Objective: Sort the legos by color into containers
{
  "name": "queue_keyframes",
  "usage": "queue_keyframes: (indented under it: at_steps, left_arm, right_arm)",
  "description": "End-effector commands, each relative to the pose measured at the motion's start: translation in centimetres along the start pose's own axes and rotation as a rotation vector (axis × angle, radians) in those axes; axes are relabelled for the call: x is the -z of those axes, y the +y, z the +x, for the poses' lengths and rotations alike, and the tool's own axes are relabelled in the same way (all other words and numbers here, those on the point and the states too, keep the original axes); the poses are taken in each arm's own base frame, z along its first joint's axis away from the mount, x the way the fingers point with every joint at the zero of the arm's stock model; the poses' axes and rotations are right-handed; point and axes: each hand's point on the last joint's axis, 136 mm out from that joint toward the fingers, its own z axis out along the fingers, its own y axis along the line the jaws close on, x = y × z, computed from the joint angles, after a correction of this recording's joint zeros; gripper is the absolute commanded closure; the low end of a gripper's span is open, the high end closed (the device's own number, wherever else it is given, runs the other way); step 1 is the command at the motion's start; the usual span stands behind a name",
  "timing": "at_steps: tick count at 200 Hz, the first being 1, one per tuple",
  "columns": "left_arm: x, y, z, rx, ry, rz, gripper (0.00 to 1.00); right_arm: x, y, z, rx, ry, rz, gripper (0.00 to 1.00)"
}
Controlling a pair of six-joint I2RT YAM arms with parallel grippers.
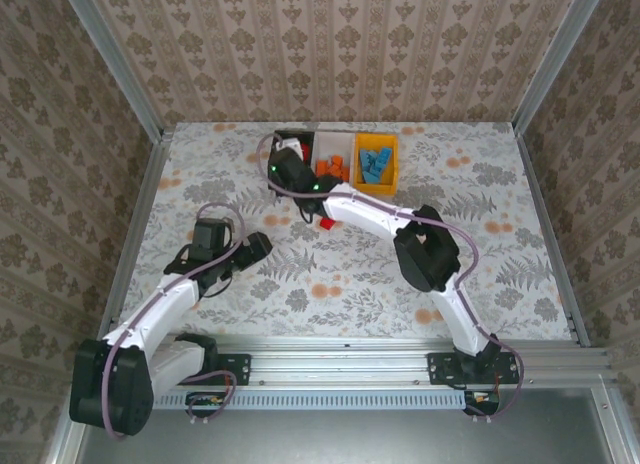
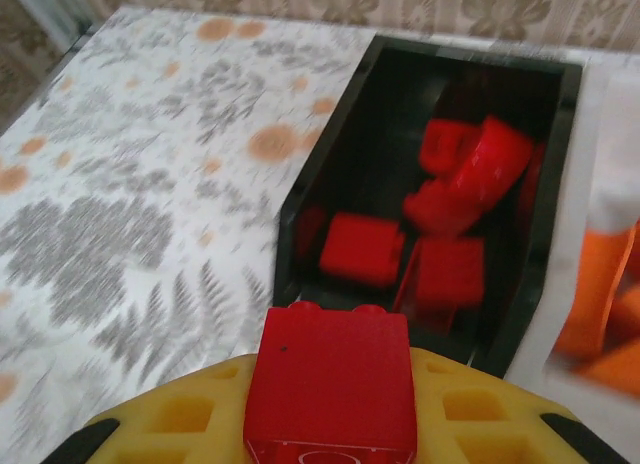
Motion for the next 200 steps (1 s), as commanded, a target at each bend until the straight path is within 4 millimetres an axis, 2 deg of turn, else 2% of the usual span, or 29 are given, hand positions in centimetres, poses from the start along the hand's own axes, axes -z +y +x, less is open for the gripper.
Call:
queue_keyframes:
  at_steps: [1, 29, 61, 69, 78, 82, 96, 112, 130, 137, 152, 167, 168, 178, 200]
  left_arm:
    - [0.2, -0.6, -0.5, -0.027, -0.001, 0.025, 0.00]
    - [0.1, -0.7, -0.5, -0.038, 0.000, 0.029, 0.00]
    - [-0.2, -0.7, -0.5, -0.044, 0.010, 0.033, 0.00]
    - [-0.3, -0.7, -0.5, -0.044, 0.013, 0.035, 0.00]
    - [-0.4, -0.8, -0.5, -0.044, 0.014, 0.040, 0.00]
    - [-0.5, -0.8, -0.4, -0.044, 0.016, 0.040, 0.00]
    - [-0.6, -0.9, -0.4, -0.042, 0.021, 0.044, 0.00]
    - [-0.6, -1.1, -0.4, -0.043, 0.029, 0.054, 0.00]
    - [-0.4, -1.3, -0.4, -0.037, 0.030, 0.063, 0.00]
    - [-0.3, -1.5, -0.4, -0.038, 0.031, 0.070, 0.00]
    - [-0.2, -1.7, -0.1, -0.038, 0.032, 0.082, 0.00]
    - [-0.2, -2.2, 0.3, -0.050, 0.032, 0.101, 0.00]
    - [-0.2, -2.2, 0.3, -0.052, 0.032, 0.102, 0.00]
    - [-0.3, -3.1, 0.6, -0.086, 0.031, 0.127, 0.00]
    - [-1.2, -5.4, 1.4, -0.250, 0.052, 0.105, 0.00]
  right_arm:
    - [-3.8, -1.4, 2.4, 0.103, 0.092, -0.018, 0.70]
    - [-5.6, -1.4, 1.5, 0.154, 0.085, -0.031, 0.70]
    - [-6.5, -1.9, 0.4, 0.161, 0.072, -0.016, 0.68]
    - [-6.7, -2.2, 0.2, 0.159, 0.070, -0.005, 0.61]
    - [-6.8, -2.4, 0.0, 0.153, 0.067, 0.007, 0.42]
    - [-6.8, -2.4, -0.1, 0.153, 0.067, 0.008, 0.37]
    - [-6.6, -2.4, -0.6, 0.156, 0.066, 0.017, 0.31]
    - [-5.5, -2.2, -2.0, 0.159, 0.041, 0.020, 0.29]
    - [-3.1, -1.8, -4.1, 0.164, -0.004, 0.033, 0.29]
    - [-1.7, -1.8, -5.2, 0.156, -0.027, 0.042, 0.29]
    - [1.2, -2.9, -5.9, 0.106, -0.048, 0.091, 0.28]
    - [3.4, -4.8, -3.3, 0.035, -0.015, 0.140, 0.27]
    - [3.7, -4.8, -3.5, 0.025, -0.024, 0.140, 0.26]
    - [5.0, -6.5, -0.7, -0.003, 0.003, 0.175, 0.24]
    - [9.3, -11.5, 3.5, -0.083, 0.028, 0.250, 0.21]
